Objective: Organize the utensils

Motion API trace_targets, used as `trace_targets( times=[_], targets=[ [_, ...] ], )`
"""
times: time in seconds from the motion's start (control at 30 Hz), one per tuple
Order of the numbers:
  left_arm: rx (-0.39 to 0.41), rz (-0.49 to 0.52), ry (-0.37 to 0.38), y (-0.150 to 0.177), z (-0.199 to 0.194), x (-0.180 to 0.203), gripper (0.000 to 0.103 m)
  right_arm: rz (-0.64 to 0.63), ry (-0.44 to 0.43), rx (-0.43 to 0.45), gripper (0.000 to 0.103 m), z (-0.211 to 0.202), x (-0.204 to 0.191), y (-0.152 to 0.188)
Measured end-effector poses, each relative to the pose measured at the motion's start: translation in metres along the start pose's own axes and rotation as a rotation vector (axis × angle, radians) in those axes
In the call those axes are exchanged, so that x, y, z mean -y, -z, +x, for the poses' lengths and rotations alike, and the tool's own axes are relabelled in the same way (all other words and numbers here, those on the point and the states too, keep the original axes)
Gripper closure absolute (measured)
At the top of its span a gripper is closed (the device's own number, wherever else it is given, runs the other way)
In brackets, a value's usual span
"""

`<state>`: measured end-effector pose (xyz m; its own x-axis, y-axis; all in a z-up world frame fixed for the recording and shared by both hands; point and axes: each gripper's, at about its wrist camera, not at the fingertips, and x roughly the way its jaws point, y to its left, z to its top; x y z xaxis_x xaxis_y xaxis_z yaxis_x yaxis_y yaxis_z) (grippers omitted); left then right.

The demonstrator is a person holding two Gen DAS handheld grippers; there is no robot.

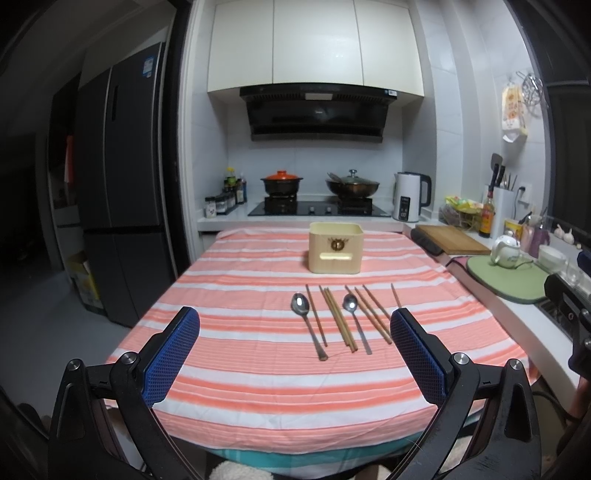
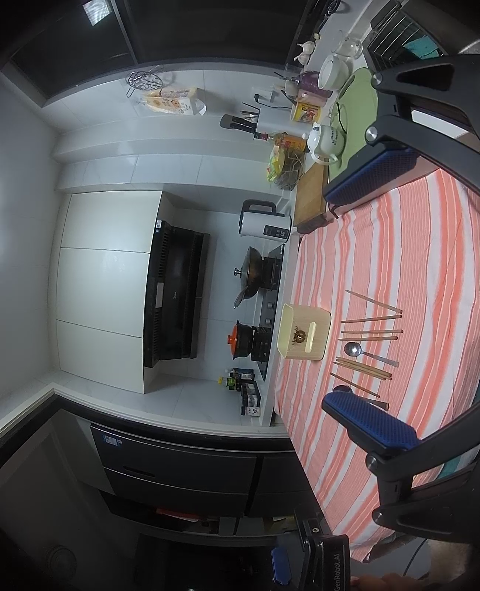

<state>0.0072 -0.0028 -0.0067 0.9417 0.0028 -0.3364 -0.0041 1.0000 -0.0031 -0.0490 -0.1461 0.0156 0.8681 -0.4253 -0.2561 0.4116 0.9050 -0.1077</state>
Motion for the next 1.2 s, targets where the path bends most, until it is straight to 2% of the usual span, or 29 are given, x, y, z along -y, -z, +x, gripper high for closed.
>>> trace_targets(
  times=[0.5,0.8,1.03,1.2],
  targets=[
    [0.007,0.03,-0.006,0.0,0.005,0.002,0.0,0.002,0.003,-0.006,0.0,0.006,0.001,0.001],
    [0.022,0.049,-0.018,0.0,0.028,-0.004,0.0,0.009,0.008,-0.032,0.0,0.025,0.005,0.007],
    [-0.057,0.029,0.021,0.007,0.067,-0.005,0.0,0.015,0.016,-0.059,0.0,0.052,0.011,0.018],
    [-0.123,0.005,0.041,0.018,0.096,-0.005,0.0,-0.001,0.033,-0.107,0.0,0.081,0.013,0.038]
  ],
)
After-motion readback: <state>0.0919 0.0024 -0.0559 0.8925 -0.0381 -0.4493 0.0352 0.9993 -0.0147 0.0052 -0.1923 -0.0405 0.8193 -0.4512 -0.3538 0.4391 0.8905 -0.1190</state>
